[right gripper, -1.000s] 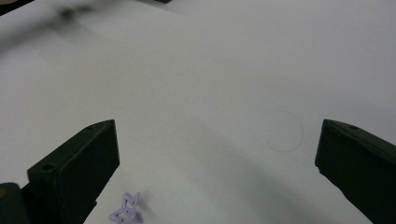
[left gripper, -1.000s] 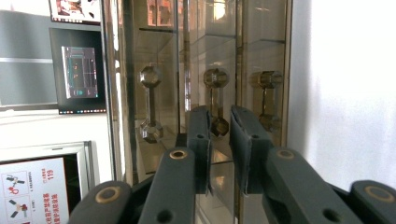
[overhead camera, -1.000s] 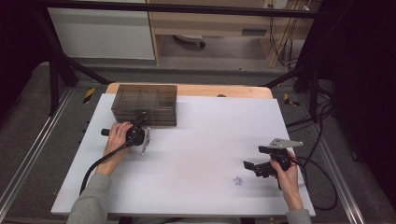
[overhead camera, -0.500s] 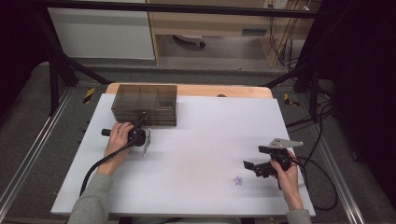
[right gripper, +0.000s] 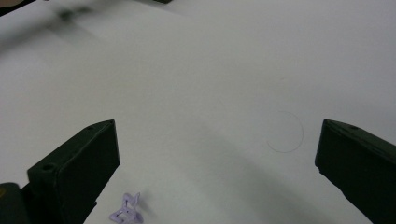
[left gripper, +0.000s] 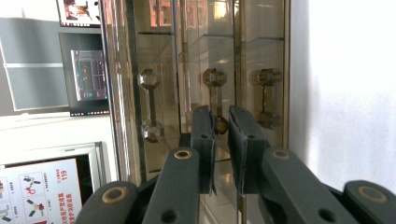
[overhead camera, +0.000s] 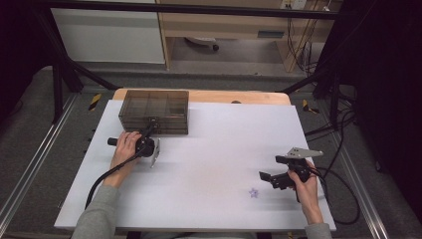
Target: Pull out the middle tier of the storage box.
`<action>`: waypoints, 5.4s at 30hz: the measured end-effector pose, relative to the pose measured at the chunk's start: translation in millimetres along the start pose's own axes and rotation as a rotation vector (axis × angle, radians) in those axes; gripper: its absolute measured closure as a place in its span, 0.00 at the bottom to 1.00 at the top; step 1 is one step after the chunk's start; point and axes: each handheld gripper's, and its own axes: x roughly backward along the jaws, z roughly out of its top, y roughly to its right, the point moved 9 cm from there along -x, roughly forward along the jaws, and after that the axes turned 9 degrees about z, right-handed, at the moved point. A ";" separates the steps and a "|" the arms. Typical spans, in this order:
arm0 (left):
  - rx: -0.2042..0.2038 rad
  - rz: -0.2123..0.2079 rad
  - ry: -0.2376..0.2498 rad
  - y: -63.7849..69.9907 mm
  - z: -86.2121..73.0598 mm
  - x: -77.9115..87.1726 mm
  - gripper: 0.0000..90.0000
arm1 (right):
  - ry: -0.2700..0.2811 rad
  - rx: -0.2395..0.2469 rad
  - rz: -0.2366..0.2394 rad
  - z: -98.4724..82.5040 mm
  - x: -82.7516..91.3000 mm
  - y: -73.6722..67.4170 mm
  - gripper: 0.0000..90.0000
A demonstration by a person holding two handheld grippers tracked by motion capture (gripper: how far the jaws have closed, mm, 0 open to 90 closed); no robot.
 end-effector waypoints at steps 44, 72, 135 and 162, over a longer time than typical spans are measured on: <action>0.006 0.072 -0.048 4.6 -0.2 -3.3 0.84 | 0.001 -0.001 -0.002 0.0 0.8 0.4 0.01; -0.054 0.118 -0.044 5.4 -0.4 -2.8 0.90 | 0.005 0.000 -0.003 0.5 1.6 0.7 0.01; 0.022 0.002 -0.019 4.1 5.3 24.1 0.87 | 0.009 0.002 -0.001 1.6 2.4 -0.2 0.01; 0.186 -0.193 0.035 -10.7 14.8 20.7 0.25 | 0.010 0.003 -0.002 1.9 2.7 -0.1 0.01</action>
